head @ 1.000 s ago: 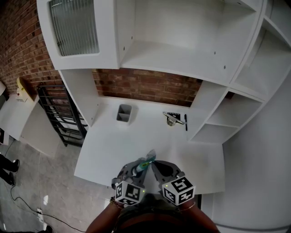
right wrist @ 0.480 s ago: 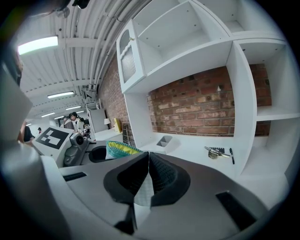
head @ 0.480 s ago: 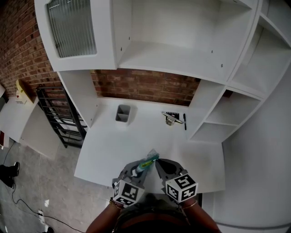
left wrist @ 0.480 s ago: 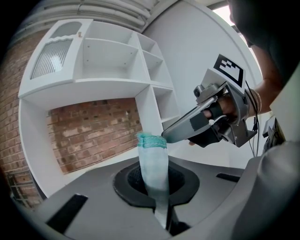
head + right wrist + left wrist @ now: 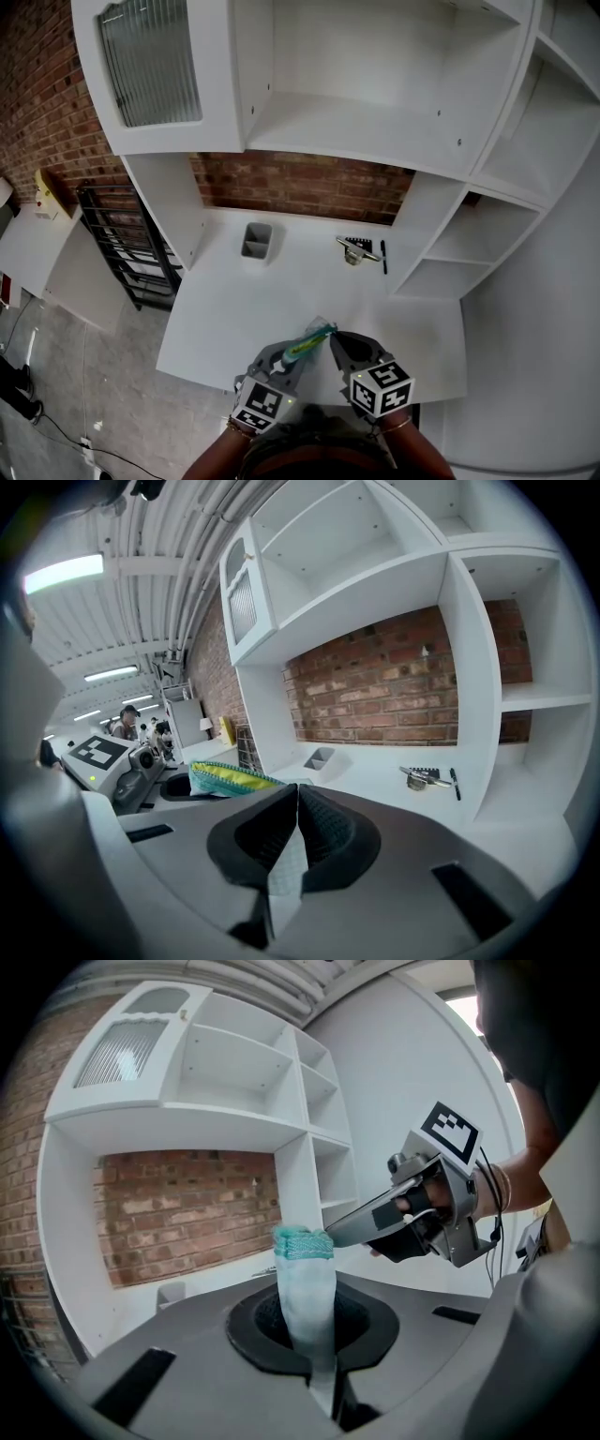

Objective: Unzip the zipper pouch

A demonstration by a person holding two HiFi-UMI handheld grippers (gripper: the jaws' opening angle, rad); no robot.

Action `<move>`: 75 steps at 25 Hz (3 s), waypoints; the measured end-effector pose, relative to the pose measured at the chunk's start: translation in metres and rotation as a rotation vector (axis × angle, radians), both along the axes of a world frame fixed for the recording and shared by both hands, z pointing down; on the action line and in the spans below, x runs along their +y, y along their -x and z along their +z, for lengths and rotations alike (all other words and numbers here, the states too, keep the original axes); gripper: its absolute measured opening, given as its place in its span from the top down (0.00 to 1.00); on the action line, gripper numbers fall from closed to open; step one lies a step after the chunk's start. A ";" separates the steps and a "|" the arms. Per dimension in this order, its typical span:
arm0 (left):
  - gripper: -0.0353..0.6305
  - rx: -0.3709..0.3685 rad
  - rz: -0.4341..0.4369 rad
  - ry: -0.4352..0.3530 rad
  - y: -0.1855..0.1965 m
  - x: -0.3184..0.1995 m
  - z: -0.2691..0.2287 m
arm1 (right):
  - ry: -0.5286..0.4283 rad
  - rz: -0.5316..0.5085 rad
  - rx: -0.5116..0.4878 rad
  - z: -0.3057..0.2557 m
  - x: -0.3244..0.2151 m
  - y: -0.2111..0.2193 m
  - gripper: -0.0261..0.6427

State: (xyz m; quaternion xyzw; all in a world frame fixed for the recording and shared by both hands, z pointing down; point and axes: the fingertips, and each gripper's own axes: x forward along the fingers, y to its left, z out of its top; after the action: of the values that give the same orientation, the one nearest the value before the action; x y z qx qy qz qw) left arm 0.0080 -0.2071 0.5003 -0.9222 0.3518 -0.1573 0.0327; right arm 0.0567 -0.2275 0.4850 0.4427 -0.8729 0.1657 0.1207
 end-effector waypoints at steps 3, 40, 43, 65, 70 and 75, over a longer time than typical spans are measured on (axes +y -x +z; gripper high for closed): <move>0.94 0.021 0.004 0.018 0.003 0.000 0.000 | 0.005 0.017 0.009 0.003 -0.004 -0.004 0.95; 0.94 0.169 -0.016 0.091 0.018 -0.002 -0.008 | -0.067 0.152 -0.042 -0.007 -0.010 -0.053 0.89; 0.94 0.170 -0.032 0.096 0.025 -0.004 -0.007 | -0.085 0.176 -0.057 -0.012 -0.008 -0.064 0.89; 0.94 0.269 -0.156 0.114 0.037 -0.102 -0.012 | -0.162 0.299 -0.066 -0.020 0.009 -0.118 0.96; 0.94 0.258 -0.141 0.124 0.022 -0.130 -0.002 | -0.168 0.324 -0.068 -0.020 0.009 -0.126 0.96; 0.94 0.250 -0.140 0.149 0.007 -0.156 0.017 | -0.159 0.350 -0.055 -0.016 0.008 -0.138 0.96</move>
State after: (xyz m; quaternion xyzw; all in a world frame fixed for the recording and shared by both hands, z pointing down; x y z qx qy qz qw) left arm 0.0010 -0.3633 0.5173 -0.9077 0.4040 -0.0686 -0.0909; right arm 0.1943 -0.2192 0.4694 0.5912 -0.7959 0.1269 0.0307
